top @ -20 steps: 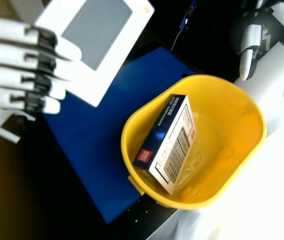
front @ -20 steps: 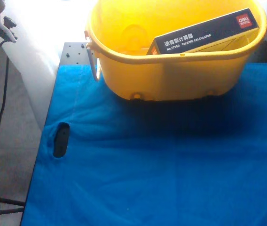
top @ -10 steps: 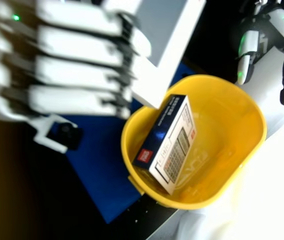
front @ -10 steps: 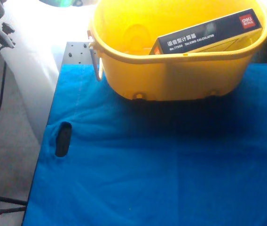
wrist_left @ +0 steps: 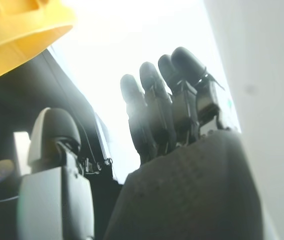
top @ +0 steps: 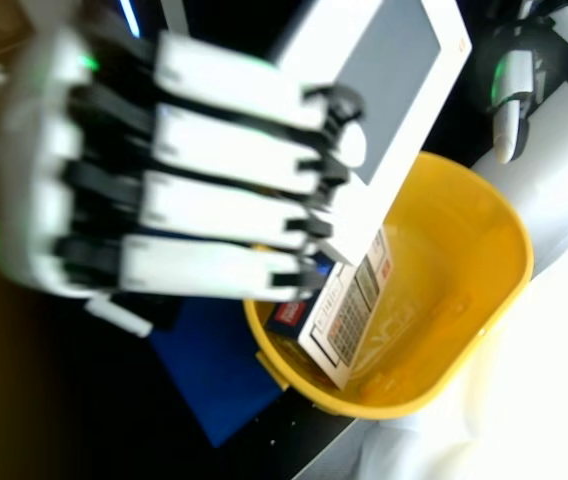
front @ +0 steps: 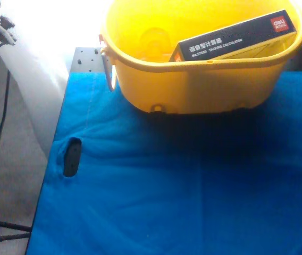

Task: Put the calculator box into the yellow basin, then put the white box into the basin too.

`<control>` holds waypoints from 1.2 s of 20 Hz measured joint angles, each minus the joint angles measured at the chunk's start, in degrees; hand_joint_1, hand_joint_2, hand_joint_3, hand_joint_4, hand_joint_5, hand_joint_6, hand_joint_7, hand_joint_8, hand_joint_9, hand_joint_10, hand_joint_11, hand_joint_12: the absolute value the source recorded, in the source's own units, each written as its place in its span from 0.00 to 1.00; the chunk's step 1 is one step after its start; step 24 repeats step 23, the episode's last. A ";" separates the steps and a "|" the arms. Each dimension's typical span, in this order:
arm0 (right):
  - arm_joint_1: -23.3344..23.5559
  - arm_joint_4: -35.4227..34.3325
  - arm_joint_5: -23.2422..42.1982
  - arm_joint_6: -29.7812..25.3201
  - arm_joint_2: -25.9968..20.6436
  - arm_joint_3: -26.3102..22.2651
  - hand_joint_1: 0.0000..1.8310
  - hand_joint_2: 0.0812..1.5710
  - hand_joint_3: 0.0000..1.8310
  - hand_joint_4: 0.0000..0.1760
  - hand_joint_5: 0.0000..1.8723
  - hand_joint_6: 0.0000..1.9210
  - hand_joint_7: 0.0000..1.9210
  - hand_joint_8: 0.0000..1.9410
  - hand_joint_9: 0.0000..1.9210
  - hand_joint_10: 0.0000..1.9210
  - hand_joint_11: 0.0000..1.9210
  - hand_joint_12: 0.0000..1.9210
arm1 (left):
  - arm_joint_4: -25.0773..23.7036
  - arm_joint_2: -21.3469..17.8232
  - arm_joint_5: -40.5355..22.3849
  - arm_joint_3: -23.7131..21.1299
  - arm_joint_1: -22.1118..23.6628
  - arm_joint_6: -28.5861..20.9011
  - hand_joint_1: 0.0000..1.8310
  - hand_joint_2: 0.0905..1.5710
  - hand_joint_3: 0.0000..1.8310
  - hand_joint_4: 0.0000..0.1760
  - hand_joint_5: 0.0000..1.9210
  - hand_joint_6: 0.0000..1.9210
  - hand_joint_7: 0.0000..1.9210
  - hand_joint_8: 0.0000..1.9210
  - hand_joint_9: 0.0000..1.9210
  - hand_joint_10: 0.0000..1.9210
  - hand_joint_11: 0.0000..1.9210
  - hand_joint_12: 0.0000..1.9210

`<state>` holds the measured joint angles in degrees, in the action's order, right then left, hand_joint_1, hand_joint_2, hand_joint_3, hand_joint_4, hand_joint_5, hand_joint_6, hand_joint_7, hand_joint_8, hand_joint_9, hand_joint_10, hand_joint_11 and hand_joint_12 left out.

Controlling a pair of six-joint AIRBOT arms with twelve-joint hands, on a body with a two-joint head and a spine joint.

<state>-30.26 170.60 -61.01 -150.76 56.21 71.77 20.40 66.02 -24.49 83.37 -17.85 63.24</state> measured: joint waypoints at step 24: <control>-7.56 0.00 -19.93 -8.02 -4.94 -5.49 0.57 0.72 0.00 0.00 0.46 0.50 0.30 0.01 0.17 0.16 0.00 0.78 | -5.88 -11.02 -11.34 -11.87 -2.32 -7.32 0.58 0.76 0.00 0.00 0.39 0.58 0.33 0.42 0.20 0.68 0.03 0.99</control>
